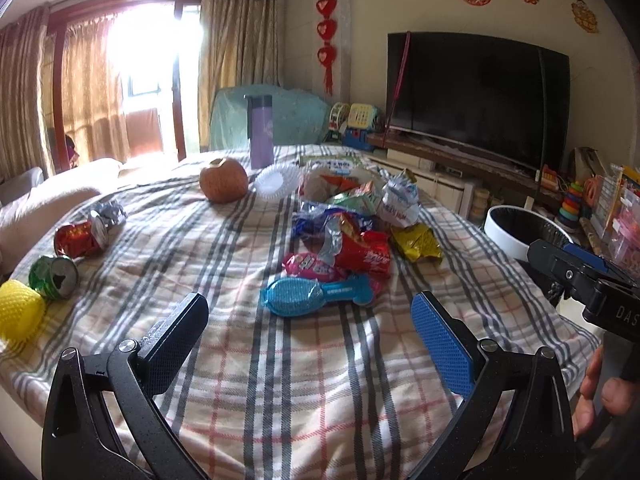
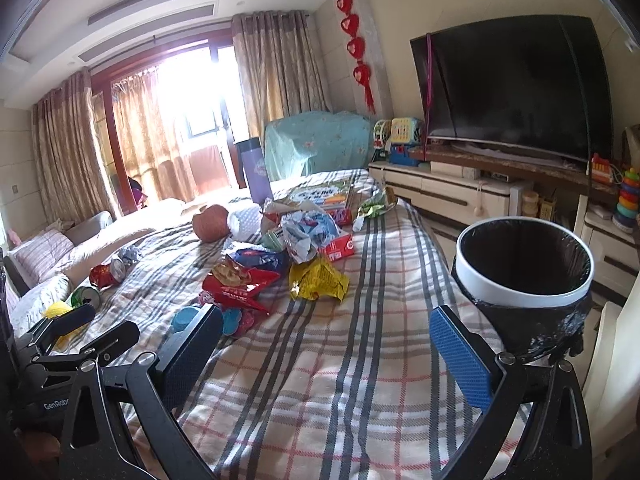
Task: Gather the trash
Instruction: 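Move both tools toward the pile of snack wrappers on the bed, then grasp the red chip bag with the left tool while the right tool grasps the yellow wrapper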
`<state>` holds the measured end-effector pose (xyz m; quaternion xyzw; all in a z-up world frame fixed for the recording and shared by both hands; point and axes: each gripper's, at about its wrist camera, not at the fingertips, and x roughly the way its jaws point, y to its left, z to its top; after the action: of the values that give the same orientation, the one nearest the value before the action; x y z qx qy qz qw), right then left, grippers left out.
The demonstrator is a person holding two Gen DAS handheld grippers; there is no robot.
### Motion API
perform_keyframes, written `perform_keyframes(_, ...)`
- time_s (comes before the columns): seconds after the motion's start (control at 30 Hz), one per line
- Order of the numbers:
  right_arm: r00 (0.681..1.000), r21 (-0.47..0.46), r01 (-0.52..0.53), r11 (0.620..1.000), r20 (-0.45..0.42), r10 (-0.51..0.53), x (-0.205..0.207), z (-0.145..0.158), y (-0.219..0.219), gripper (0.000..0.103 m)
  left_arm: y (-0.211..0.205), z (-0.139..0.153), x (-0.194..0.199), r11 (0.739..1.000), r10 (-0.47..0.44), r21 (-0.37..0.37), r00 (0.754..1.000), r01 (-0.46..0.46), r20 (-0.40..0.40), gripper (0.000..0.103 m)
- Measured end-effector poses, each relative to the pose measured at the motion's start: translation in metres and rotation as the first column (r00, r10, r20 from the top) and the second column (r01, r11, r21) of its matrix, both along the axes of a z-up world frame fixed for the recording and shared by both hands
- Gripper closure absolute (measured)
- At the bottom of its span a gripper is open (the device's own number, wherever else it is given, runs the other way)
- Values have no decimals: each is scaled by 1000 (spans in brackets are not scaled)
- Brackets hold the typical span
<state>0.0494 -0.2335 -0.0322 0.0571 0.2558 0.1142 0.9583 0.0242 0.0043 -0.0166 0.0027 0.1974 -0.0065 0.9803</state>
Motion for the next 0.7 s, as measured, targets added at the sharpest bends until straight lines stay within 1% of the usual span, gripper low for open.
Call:
perform_keyframes(0.07, 1000, -1, -9, 1000, -21, 9, 7, -3, 0, 0, 0, -4, 8, 1000, 2, -6, 1000, -2, 0, 0)
perform_keyframes(0.13, 999, 8, -17, 1000, -40, 17, 14, -6, -1, 0, 2, -7, 15, 1000, -1, -2, 1000, 1, -26, 0)
perform_keyframes(0.17, 999, 22, -21, 1000, -26, 22, 16, -7, -2, 0, 3, -9, 19, 1000, -5, -9, 999, 5, -43, 0)
perform_keyframes(0.2, 999, 14, -24, 1000, -32, 25, 20, -7, -2, 0, 3, -10, 22, 1000, -6, -2, 999, 6, -53, 0)
perform_keyframes(0.23, 999, 29, -27, 999, -25, 27, 22, -8, -3, 0, 2, -11, 26, 1000, -5, 0, 998, 5, -68, 0)
perform_keyframes(0.27, 999, 27, -29, 999, -38, 30, 27, -9, -3, 0, 2, -13, 30, 1000, -7, 3, 996, 7, -91, 0)
perform_keyframes(0.3, 999, 17, -31, 999, -44, 32, 32, -11, -3, 0, 2, -16, 35, 1000, -10, 7, 991, 11, -131, 0)
perform_keyframes(0.33, 999, -18, -31, 999, -39, 31, 37, -13, -2, 0, 1, -18, 38, 1000, -11, 6, 986, 13, -165, 0)
perform_keyframes(0.37, 998, -18, -34, 999, -54, 33, 44, -15, -3, 0, 1, -22, 44, 1000, -14, 4, 975, 15, -222, 0)
perform_keyframes(0.43, 997, -12, -38, 999, -68, 37, 53, -18, -3, 1, 1, -25, 53, 1000, -18, 0, 960, 18, -281, 0)
perform_keyframes(0.5, 995, -13, -42, 999, -92, 41, 64, -21, -4, 1, 0, -25, 63, 1000, -25, -13, 956, 23, -294, 0)
perform_keyframes(0.53, 994, 13, -45, 999, -97, 47, 67, -22, -4, 2, -2, -24, 67, 1000, -27, -13, 960, 24, -280, 0)
perform_keyframes(0.6, 993, 20, -53, 998, -108, 55, 76, -23, -6, 8, -4, -23, 75, 1000, -31, -9, 961, 29, -274, 0)
perform_keyframes(0.63, 993, 14, -55, 998, -108, 56, 80, -24, -6, 10, -5, -22, 79, 999, -33, -5, 960, 33, -278, 0)
perform_keyframes(0.7, 991, -2, -60, 998, -119, 59, 88, -24, -6, 17, -9, -21, 86, 999, -41, 3, 961, 43, -272, 0)
